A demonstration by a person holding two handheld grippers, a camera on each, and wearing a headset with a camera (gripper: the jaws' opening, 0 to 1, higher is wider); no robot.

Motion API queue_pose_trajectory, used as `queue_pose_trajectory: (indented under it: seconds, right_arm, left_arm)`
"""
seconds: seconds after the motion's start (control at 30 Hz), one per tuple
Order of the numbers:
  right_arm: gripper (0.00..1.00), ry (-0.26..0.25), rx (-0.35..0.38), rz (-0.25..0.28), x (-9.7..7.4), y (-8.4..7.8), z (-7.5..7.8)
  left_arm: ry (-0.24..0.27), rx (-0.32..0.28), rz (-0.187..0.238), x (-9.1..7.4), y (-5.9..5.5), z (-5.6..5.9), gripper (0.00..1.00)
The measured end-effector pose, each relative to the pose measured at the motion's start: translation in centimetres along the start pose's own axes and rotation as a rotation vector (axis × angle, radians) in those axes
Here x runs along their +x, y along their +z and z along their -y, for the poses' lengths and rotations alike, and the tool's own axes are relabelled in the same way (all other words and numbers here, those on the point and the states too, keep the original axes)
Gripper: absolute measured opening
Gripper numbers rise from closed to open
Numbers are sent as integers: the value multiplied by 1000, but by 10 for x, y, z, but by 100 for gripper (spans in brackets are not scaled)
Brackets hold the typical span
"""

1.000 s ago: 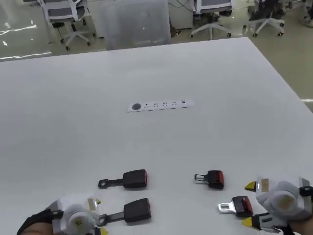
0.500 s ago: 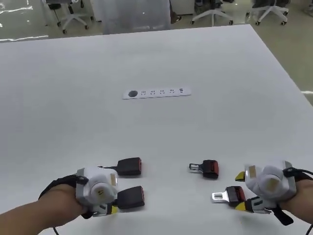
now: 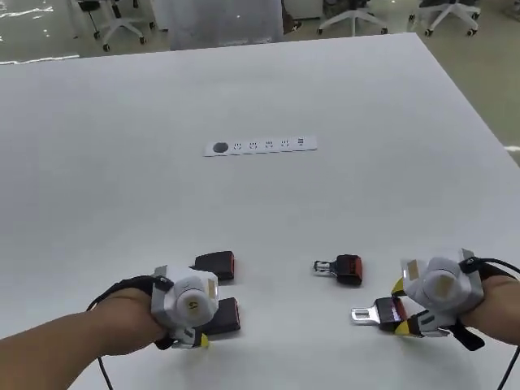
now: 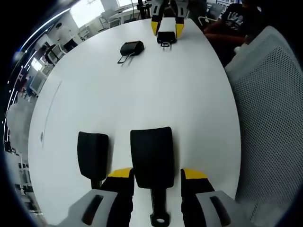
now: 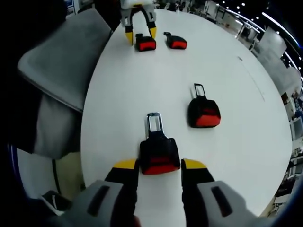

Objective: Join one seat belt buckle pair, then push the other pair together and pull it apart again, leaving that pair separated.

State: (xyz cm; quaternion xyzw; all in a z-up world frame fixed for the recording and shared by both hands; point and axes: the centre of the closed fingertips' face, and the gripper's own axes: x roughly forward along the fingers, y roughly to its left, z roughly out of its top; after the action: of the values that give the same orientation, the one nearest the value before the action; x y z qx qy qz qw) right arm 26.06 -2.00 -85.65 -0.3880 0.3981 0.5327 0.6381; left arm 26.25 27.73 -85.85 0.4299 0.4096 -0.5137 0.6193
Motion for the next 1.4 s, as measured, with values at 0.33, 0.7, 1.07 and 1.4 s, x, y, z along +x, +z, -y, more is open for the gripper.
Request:
queue_pose_trajectory:
  seconds: [0.33,0.7,1.07,1.4]
  right_arm:
    - [35,28,-11,-9,5,0,1]
    - [35,72,13,-17,7,-1,0]
    - [34,64,39,-32,7,0,1]
    - [35,53,57,-39,8,0,2]
  left_arm:
    - [-16,93,-29,2,4,3,34]
    - [-8,53,-53,2,2,4,33]
    - [-21,25,-75,3,0,4,33]
    - [-26,25,-97,3,0,4,33]
